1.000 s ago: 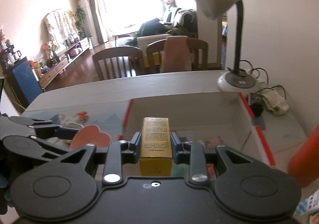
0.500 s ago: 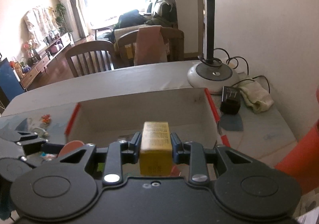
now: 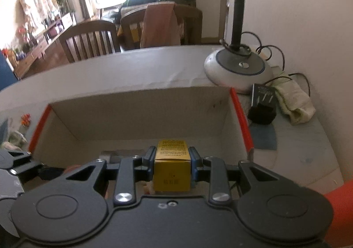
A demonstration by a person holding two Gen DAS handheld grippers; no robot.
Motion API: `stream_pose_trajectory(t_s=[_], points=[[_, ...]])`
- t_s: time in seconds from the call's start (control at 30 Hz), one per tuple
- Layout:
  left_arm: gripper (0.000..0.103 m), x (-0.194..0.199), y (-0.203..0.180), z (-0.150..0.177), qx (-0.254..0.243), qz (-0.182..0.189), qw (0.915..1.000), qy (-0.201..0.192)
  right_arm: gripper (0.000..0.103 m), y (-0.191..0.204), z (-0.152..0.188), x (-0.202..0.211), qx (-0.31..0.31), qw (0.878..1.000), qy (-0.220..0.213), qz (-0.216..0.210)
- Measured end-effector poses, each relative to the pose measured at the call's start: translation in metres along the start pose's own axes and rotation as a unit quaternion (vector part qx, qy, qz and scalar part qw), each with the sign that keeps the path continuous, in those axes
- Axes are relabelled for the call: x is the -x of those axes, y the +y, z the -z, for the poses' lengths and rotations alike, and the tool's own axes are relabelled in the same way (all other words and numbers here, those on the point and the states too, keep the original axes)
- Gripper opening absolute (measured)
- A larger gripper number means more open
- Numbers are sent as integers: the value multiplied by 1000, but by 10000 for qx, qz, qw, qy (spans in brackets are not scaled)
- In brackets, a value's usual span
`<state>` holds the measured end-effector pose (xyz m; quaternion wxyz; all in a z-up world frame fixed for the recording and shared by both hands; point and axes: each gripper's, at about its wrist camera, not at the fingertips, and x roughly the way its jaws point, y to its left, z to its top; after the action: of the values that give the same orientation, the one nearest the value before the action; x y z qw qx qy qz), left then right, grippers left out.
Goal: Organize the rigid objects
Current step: 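Carry the heart bowl and yellow box with both tools over the red box, then open the right tool to drop the yellow box while the left tool lowers and releases the bowl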
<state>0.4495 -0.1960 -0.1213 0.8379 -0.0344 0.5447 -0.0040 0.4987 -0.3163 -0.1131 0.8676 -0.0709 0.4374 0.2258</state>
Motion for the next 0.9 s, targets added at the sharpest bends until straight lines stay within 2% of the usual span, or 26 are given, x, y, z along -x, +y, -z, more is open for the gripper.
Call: stream_pose_trajectory(t_s=[0.2, 0.3, 0.47, 0.63, 0.9], points=[[78, -9, -6, -10, -89, -267, 9996, 71, 29, 1, 1, -14, 96, 9997, 215, 30], [78, -7, -12, -9, -221, -279, 9994, -6, 29, 0, 1, -17, 68, 9996, 278, -21], [78, -17, -17, -12, -203, -331, 9991, 160, 29, 0, 4, -20, 131, 9994, 329, -53], [78, -32, -11, -14, 40, -294, 9982, 524, 32, -2, 3, -20, 92, 9993, 364, -74], [78, -39, 0, -17, 383, -245, 9956, 814, 35, -4, 3, -22, 60, 9989, 463, -100]])
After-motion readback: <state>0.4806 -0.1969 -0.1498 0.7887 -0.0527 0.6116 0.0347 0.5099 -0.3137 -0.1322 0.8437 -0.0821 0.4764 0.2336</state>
